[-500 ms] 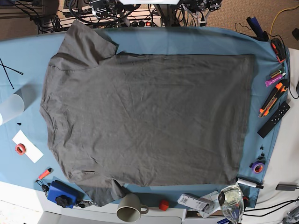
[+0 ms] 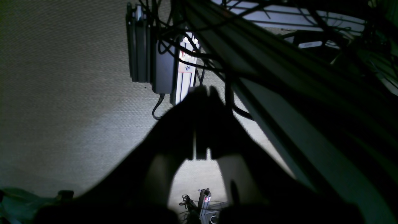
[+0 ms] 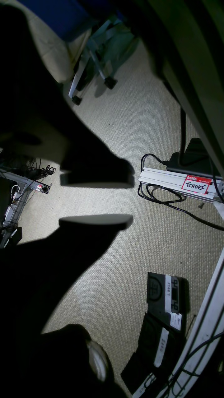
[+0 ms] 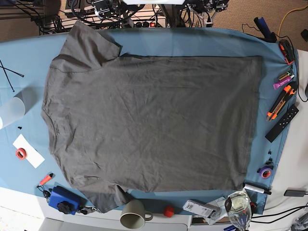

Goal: Fold the T-shirt properly

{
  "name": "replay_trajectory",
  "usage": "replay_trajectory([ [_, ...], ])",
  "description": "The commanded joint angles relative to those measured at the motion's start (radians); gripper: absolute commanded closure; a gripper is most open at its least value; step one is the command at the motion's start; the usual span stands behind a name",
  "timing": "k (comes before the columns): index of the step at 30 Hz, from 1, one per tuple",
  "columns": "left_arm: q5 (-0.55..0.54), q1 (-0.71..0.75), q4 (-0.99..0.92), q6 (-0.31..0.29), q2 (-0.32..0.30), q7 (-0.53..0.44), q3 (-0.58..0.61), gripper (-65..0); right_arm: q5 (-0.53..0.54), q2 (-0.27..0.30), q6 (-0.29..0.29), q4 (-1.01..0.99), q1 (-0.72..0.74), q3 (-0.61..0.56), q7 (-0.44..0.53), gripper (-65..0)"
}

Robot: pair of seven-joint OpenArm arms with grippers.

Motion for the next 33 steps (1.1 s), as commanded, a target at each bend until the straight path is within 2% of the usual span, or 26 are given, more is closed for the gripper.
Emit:
replay_trajectory([
  [1,0.0,0.003,0.004,-0.008,0.003,0.0,0.003,0.0,0.007,0.008,0.013,0.009,-0.002,0.004,-0.004,-15.4],
  [17,0.001,0.003,0.004,-0.007,-0.004,0.0,0.003,0.0,0.007,0.008,0.013,0.01,-0.003,0.004,-0.007,-15.4],
  [26,0.001,0.034,0.032,-0.005,-0.006,0.002,0.003,0.0,0.007,0.015,0.013,0.013,-0.003,0.004,-0.099,-15.5],
  [33,-0.002,0.15,0.165,-0.008,-0.04,0.011,0.004,0.0,0.013,0.078,0.013,0.189,-0.113,0.004,-0.124,-15.4],
])
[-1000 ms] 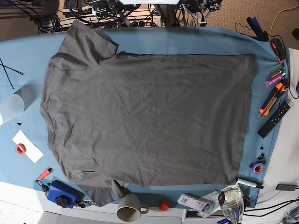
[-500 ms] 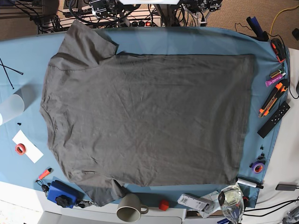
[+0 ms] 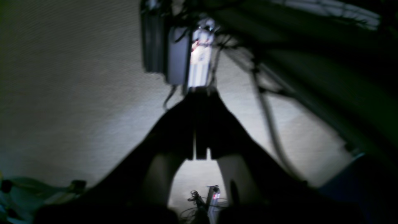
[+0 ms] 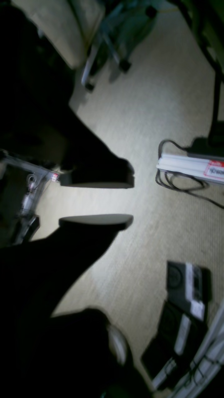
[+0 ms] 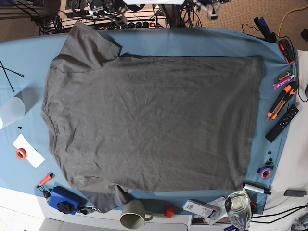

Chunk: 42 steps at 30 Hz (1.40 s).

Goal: Fold the T-shirt properly

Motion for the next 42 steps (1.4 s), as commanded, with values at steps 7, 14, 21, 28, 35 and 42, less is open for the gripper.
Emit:
replay_trajectory([
  [7,-0.118,0.146,0.21,-0.007,-0.053,0.09,0.0,0.0,0.159,0.106,0.01,0.283,-0.186,0.002,-0.054,-15.4],
  [14,-0.132,0.318,0.44,-0.008,-0.065,0.097,0.0,0.0,0.167,0.2,0.009,0.591,-0.407,0.011,-0.106,-15.4],
  [21,-0.132,0.507,0.7,-0.008,-0.066,0.101,0.0,0.0,0.306,0.22,0.009,0.968,-0.653,0.204,-0.164,-15.4],
  [28,-0.212,0.672,1.009,-0.007,-0.066,0.199,-0.001,0.0,0.539,0.219,0.054,1.305,-0.779,0.52,-0.332,-15.4],
  [35,-0.27,0.802,1.353,-0.003,-0.065,0.389,-0.001,0.0,0.791,0.206,0.144,1.455,-0.798,0.847,-0.417,-15.4],
  [42,-0.27,0.88,1.623,-0.003,-0.063,0.399,-0.001,0.0,0.838,0.184,0.145,1.461,-0.775,1.024,-0.416,-15.4],
])
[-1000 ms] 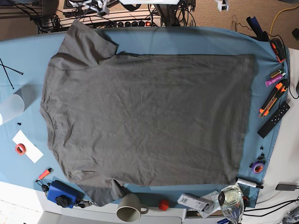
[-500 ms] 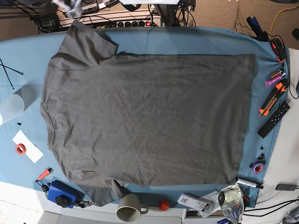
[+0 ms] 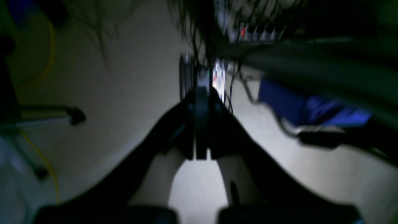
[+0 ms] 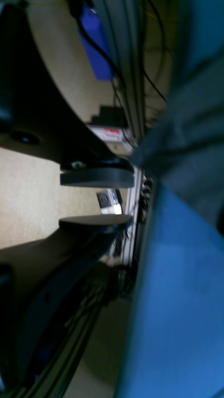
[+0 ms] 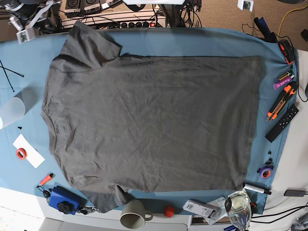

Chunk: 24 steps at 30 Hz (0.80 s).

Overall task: Fold the T-shirt properly
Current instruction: 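Move both grippers down to the shirt's shoulder corners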

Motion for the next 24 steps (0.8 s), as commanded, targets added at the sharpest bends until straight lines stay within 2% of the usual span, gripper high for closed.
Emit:
replay_trajectory([
  [1,-0.002,0.023,0.042,-0.003,0.0,-0.005,-0.002,0.0,0.008,0.006,0.003,0.013,-0.011,0.014,0.014,-15.4],
  [7,-0.002,0.023,0.168,-0.002,0.0,0.036,-0.002,0.0,0.006,0.005,0.003,0.012,0.0,0.014,0.019,-15.4],
  [12,-0.002,0.021,0.204,-0.003,0.0,0.038,-0.002,0.0,-0.057,0.003,0.008,0.012,0.0,0.014,0.016,-16.1],
  [15,-0.002,0.02,0.205,-0.003,0.0,0.038,-0.002,0.0,-0.06,0.003,0.025,0.012,0.0,0.014,0.005,-28.9],
  [17,-0.002,0.02,0.205,-0.003,0.0,0.038,-0.002,0.0,-0.06,0.003,0.025,0.012,0.0,0.014,0.006,-34.3],
  [20,-0.002,0.02,0.205,-0.003,0.0,0.038,-0.002,0.0,-0.06,0.003,0.025,0.012,0.0,0.014,0.004,-34.5],
  [24,-0.002,0.02,0.205,-0.003,0.0,0.038,-0.002,0.0,-0.03,0.003,0.025,0.006,0.038,0.012,-0.06,-34.5],
])
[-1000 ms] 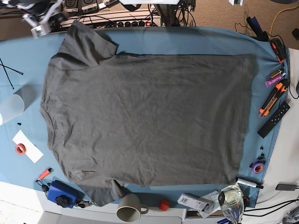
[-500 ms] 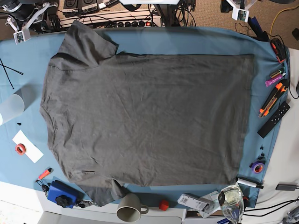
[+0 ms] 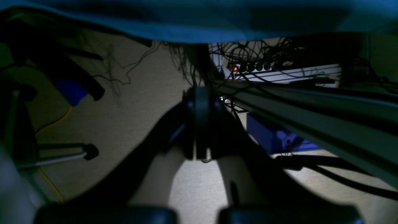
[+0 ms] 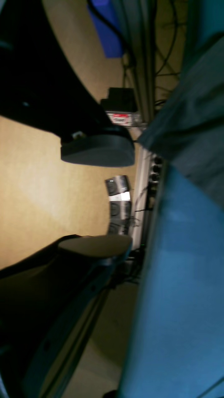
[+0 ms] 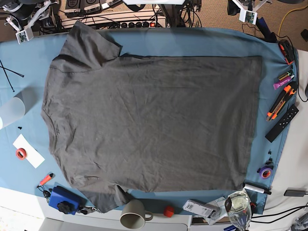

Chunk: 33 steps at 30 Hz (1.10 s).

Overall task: Fold the T-shirt properly
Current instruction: 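Move both grippers down to the shirt's shoulder corners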

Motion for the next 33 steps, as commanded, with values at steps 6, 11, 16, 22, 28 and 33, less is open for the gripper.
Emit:
replay_trajectory([
  [6,-0.002,0.014,0.019,-0.001,-0.001,-0.011,-0.002,0.0,0.199,-0.018,0.095,-0.133,0.122,0.008,-0.033,-34.4],
  [11,-0.002,0.014,0.019,-0.001,-0.001,-0.012,-0.002,0.0,0.333,-0.029,0.106,-0.279,0.171,0.008,-0.098,-34.4],
  [16,-0.002,0.014,0.019,-0.001,-0.001,-0.02,-0.002,0.0,0.362,-0.035,0.106,-0.345,0.19,0.008,-0.094,-34.4],
  [22,-0.003,0.011,0.019,-0.001,-0.001,-0.022,-0.002,0.0,0.366,-0.039,0.106,-0.402,0.249,0.007,-0.116,-34.4],
  [28,-0.003,0.011,0.019,-0.001,-0.001,-0.023,-0.002,0.0,0.399,-0.039,0.106,-0.406,0.256,-0.068,-0.161,-34.4],
  [33,-0.003,0.011,0.019,-0.001,-0.001,-0.023,-0.002,0.0,0.398,-0.04,0.106,-0.406,0.256,-0.167,-0.159,-34.4],
])
